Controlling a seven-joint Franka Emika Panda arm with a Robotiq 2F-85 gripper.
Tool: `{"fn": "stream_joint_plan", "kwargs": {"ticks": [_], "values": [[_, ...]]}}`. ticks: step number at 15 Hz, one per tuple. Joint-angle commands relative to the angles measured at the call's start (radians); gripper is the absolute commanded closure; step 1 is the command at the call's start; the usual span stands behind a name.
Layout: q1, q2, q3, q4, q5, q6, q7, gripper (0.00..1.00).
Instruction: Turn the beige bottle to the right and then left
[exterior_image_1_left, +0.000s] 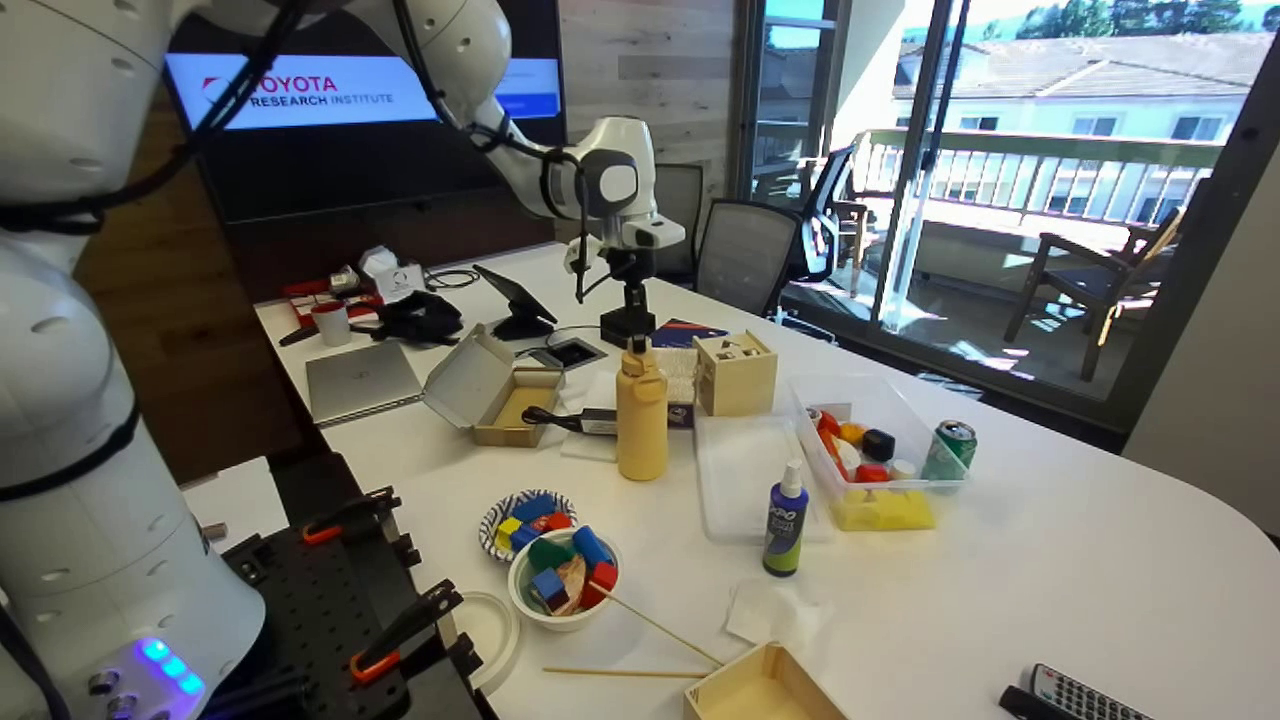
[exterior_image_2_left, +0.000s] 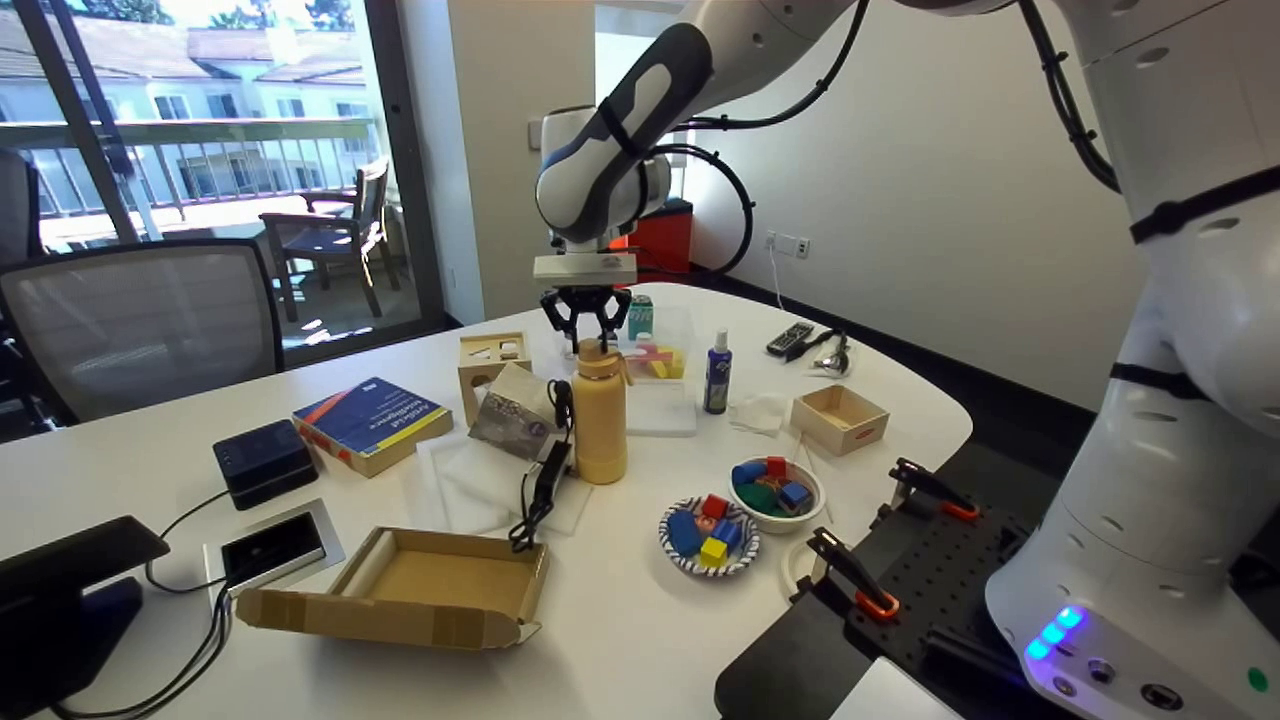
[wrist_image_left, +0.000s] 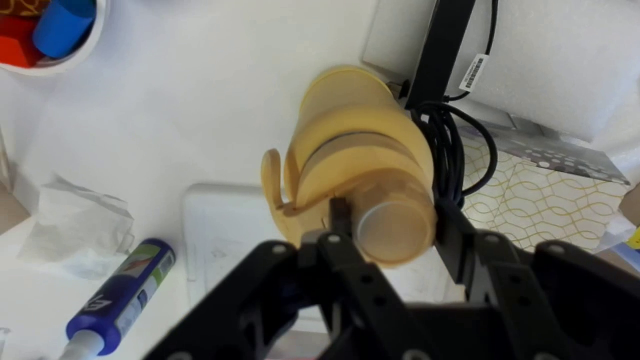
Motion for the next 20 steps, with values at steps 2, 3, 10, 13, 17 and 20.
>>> {"fn": "stream_joint_plan", "kwargs": {"ticks": [2,3,10,13,17,20], "values": [[-0.017,-0.019,0.006,-0.036,0.005,-0.044,0.080,0.80],[-0.018,-0.013,0.006,-0.031,0.010,-0.045,0.098,0.80],[-0.022,0.001,0.002,-0.039,0.015,-0.003,0.246,0.80],[-0.034,0.009,0.011,-0.038,0.027,0.017,0.295,0.80],[-0.074,0.015,0.051,-0.030,0.055,0.016,0.229,0.80],[-0.136,0.005,0.105,-0.036,0.107,0.025,0.064,0.80]]}}
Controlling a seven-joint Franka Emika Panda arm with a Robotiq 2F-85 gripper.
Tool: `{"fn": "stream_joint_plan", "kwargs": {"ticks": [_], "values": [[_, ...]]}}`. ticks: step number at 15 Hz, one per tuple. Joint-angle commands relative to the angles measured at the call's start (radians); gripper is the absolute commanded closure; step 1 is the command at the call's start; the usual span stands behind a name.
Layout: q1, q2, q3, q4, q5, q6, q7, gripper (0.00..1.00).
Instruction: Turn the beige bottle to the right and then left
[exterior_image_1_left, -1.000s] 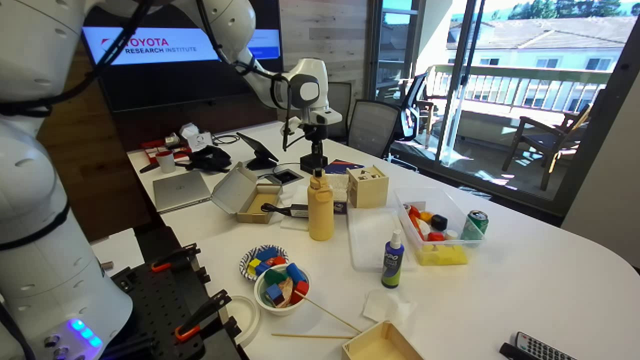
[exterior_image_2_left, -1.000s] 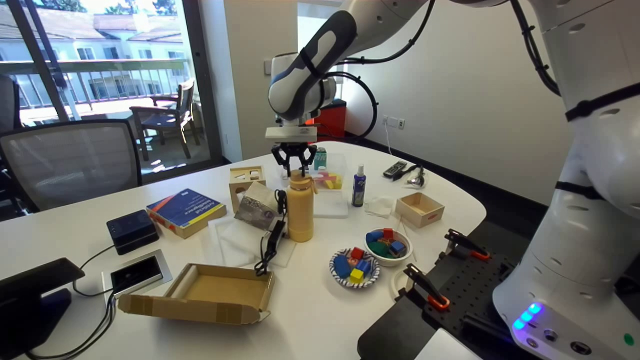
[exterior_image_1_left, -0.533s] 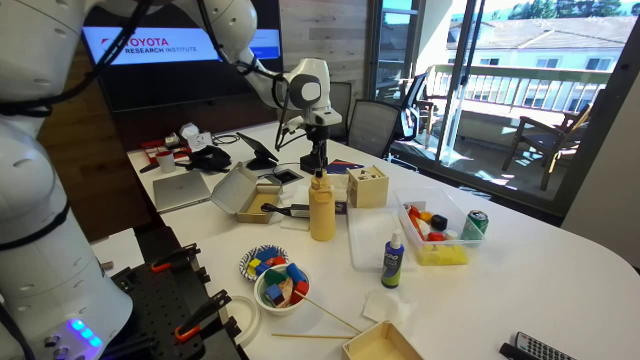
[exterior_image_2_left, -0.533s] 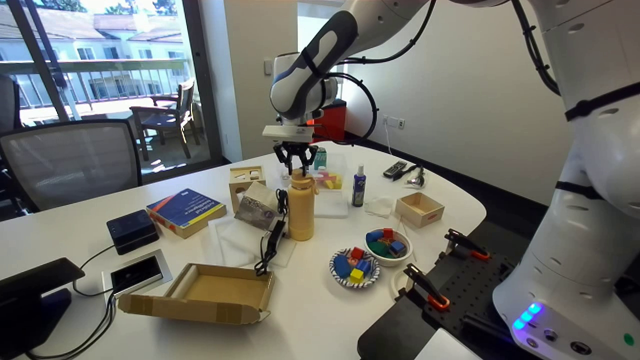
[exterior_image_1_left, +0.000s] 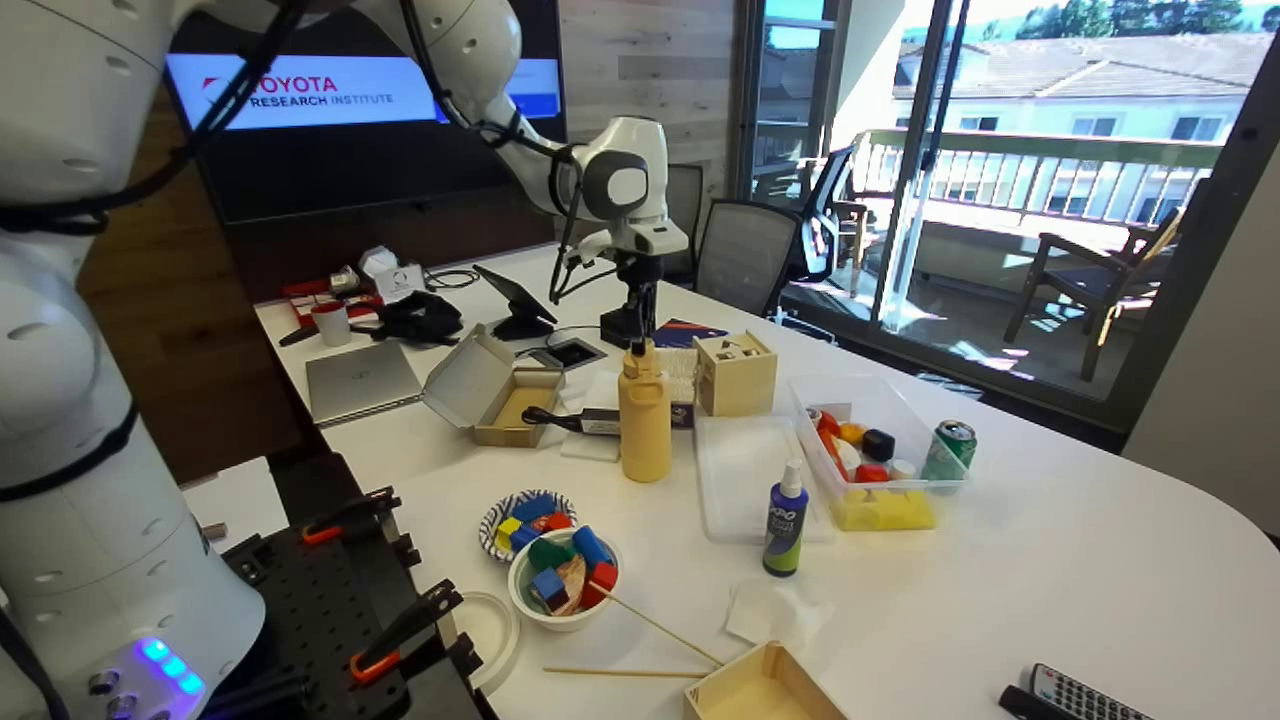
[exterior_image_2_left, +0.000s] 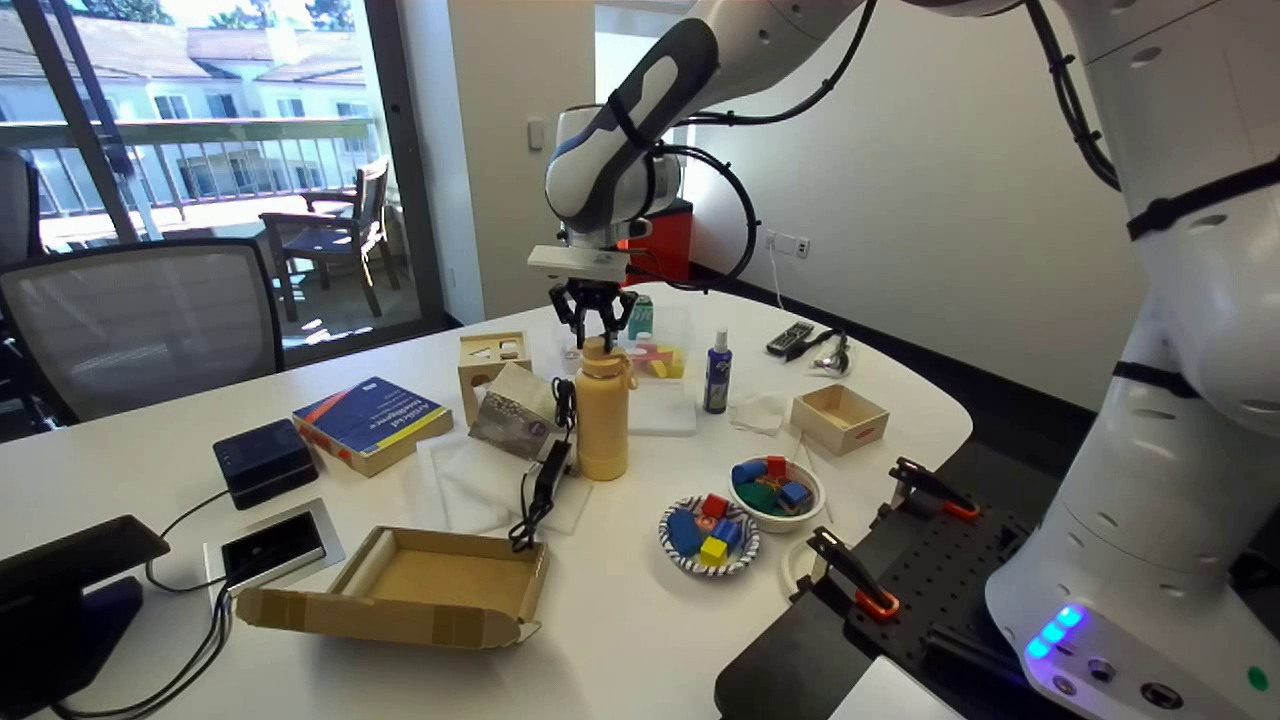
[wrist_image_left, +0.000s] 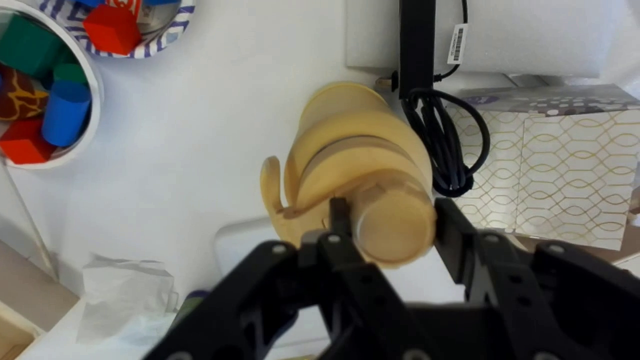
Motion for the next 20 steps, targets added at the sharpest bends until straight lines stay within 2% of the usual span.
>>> {"fn": "stream_joint_plan", "kwargs": {"ticks": [1,5,8,12,19,20], "values": [[-0.086,0.010,0.075,-0.035,0.082,0.035,-0.206,0.80],[-0.139,0.017,0.111,-0.019,0.153,-0.007,-0.445,0.80],[-0.135,0.018,0.105,-0.003,0.152,-0.056,-0.564,0.80],[-0.108,0.019,0.082,0.031,0.104,-0.134,-0.641,0.80],[-0.095,0.066,0.082,0.114,0.043,-0.216,-0.770,0.80],[-0.095,0.067,0.083,0.117,0.042,-0.200,-0.774,0.46]]}}
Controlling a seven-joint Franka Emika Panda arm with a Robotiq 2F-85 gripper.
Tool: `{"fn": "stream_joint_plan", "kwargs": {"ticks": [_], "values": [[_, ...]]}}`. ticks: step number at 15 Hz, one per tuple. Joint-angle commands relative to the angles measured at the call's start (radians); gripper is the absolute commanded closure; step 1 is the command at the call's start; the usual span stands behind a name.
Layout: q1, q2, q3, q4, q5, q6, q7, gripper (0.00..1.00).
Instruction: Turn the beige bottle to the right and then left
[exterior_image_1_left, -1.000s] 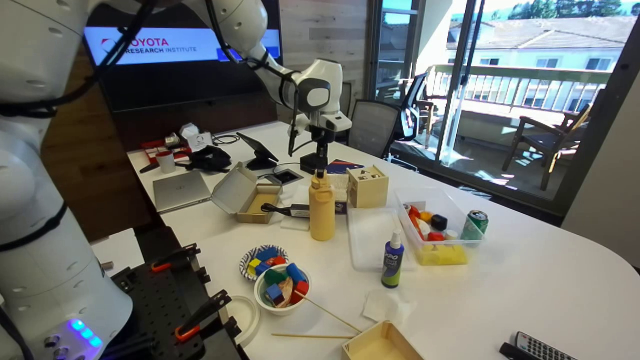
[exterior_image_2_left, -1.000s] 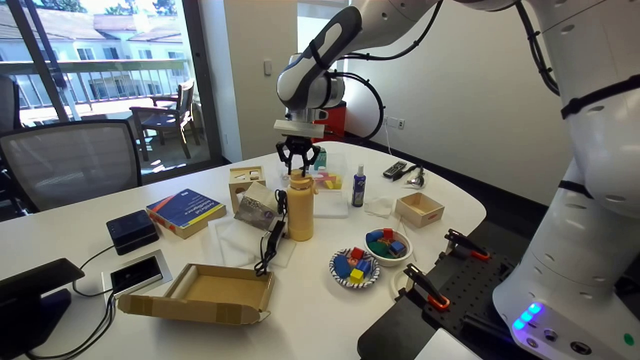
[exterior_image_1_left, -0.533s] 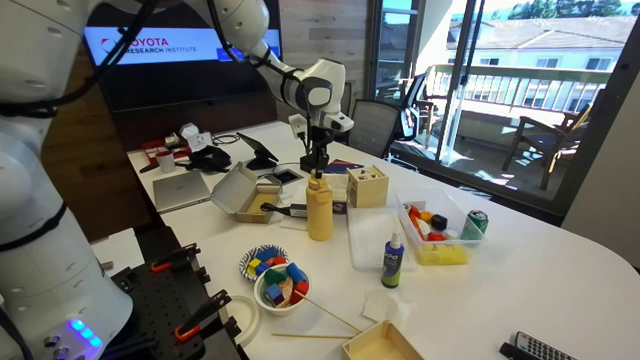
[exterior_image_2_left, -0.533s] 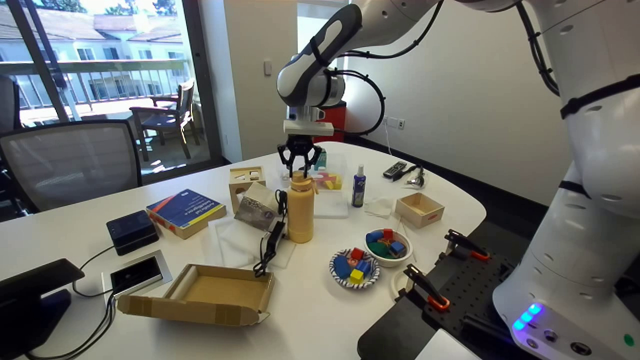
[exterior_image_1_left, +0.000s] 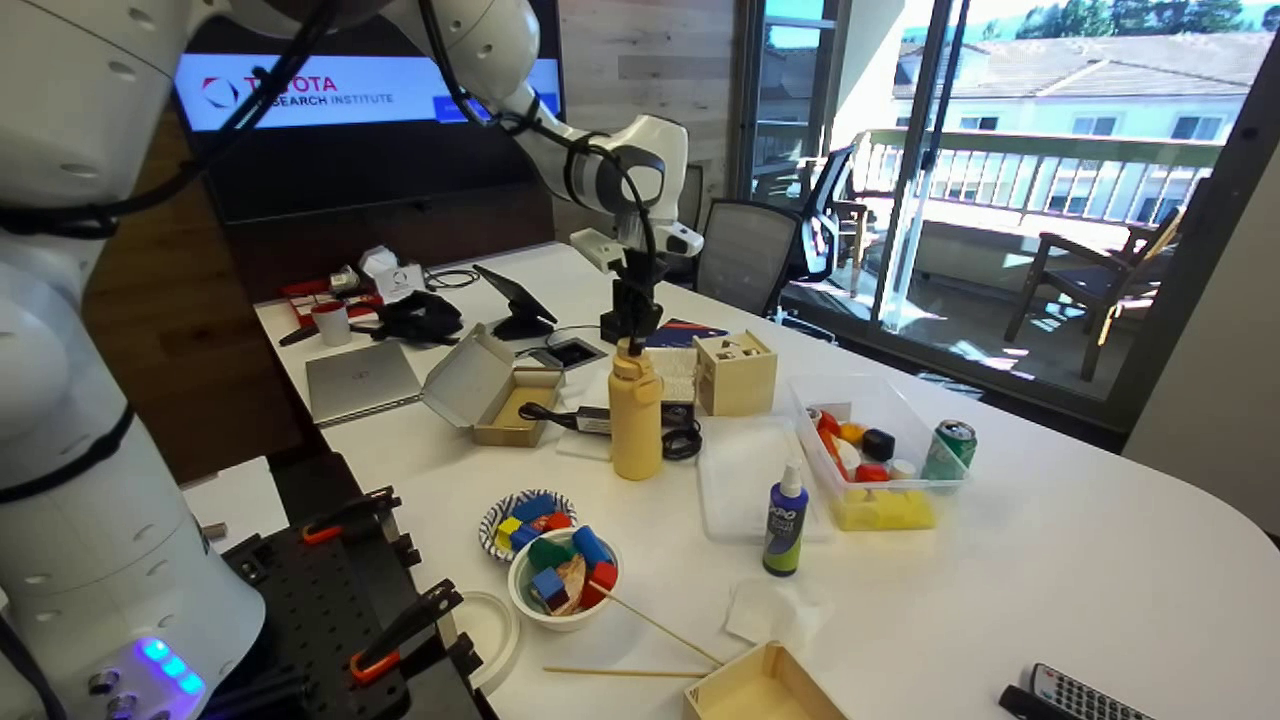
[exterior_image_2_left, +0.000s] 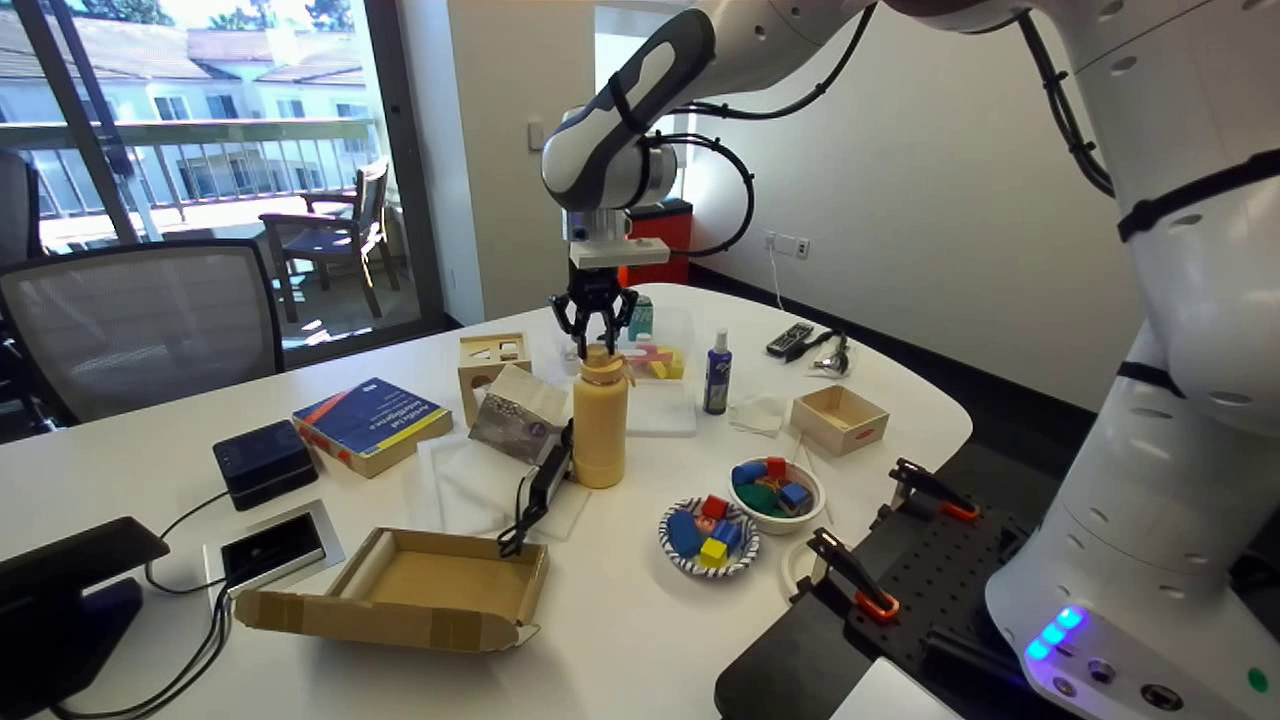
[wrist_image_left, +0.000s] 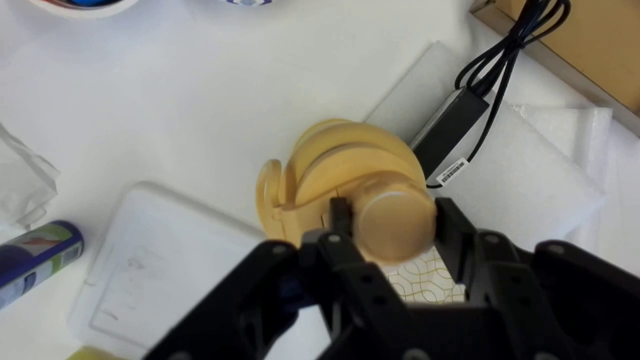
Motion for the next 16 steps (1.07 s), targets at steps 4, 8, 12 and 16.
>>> {"fn": "stream_joint_plan", "kwargs": {"ticks": [4,8,12,16], "values": [[0.020,0.017,-0.021,0.032,-0.058,-0.030,-0.027,0.07],[0.041,-0.027,-0.020,0.029,-0.107,-0.046,-0.021,0.00],[0.062,-0.072,-0.013,0.044,-0.132,-0.081,-0.020,0.00],[0.073,-0.119,-0.016,0.049,-0.148,-0.096,-0.010,0.00]]}}
